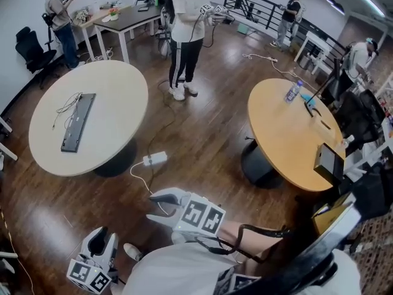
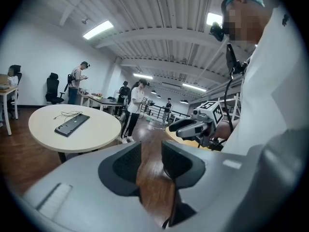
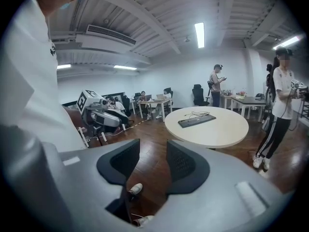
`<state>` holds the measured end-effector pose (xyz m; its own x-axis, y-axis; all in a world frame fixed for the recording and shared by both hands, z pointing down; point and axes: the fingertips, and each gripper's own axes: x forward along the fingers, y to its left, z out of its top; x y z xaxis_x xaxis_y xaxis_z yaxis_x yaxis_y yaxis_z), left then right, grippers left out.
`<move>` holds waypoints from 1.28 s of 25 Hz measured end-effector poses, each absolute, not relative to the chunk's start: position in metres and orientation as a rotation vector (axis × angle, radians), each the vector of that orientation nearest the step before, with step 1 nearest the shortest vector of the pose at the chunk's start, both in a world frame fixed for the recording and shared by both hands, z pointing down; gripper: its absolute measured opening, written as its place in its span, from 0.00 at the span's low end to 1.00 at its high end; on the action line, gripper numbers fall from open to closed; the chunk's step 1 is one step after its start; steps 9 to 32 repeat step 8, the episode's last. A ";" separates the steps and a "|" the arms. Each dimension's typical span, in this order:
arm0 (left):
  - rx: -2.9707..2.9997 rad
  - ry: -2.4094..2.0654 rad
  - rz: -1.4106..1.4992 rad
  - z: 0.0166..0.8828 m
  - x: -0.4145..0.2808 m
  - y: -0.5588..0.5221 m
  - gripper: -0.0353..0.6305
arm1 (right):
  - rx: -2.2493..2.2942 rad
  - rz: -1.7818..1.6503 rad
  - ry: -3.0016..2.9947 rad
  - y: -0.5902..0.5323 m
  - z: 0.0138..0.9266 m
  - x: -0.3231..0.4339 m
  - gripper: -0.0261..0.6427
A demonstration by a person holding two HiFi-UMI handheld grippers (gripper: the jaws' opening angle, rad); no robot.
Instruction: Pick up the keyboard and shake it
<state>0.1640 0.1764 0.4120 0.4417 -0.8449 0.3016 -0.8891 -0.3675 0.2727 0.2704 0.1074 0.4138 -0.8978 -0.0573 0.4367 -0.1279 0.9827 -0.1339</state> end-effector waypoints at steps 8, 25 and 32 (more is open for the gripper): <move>2.298 -1.494 0.142 0.412 0.171 0.168 0.25 | 0.111 0.227 -2.704 0.109 0.412 0.279 0.29; 2.298 -1.494 0.142 0.412 0.171 0.168 0.25 | 0.111 0.227 -2.704 0.109 0.412 0.279 0.29; 2.298 -1.494 0.142 0.412 0.171 0.168 0.25 | 0.111 0.227 -2.704 0.109 0.412 0.279 0.29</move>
